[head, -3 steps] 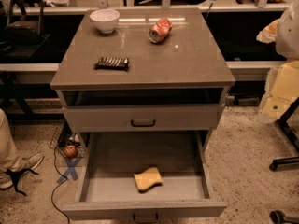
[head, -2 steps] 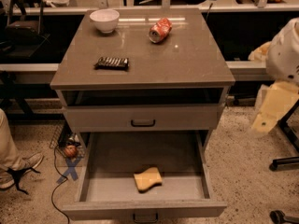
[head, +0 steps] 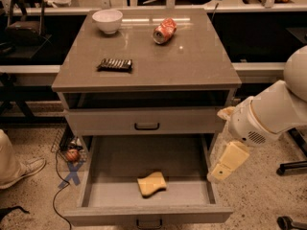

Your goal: Pick sponge from middle drawer and place on counter

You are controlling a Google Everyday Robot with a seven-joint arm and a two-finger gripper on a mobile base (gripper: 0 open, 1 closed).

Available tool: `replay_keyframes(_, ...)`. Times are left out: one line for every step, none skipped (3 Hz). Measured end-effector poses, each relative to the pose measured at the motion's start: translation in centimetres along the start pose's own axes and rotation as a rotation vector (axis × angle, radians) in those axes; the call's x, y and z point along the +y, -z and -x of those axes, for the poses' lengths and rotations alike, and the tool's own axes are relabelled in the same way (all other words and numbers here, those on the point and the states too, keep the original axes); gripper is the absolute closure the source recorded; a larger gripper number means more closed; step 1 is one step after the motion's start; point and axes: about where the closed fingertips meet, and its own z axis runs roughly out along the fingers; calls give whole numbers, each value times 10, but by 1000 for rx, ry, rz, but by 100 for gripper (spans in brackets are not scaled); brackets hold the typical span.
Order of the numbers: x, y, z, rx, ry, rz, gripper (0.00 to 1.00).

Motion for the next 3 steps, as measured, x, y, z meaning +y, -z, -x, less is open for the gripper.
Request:
replay_keyframes(0,0,0,0,0,0,0)
replay_keyframes(-4,-26,-10,-3,11,-21,0)
replay_keyframes(-9,-92,-17,-22,38,-13,0)
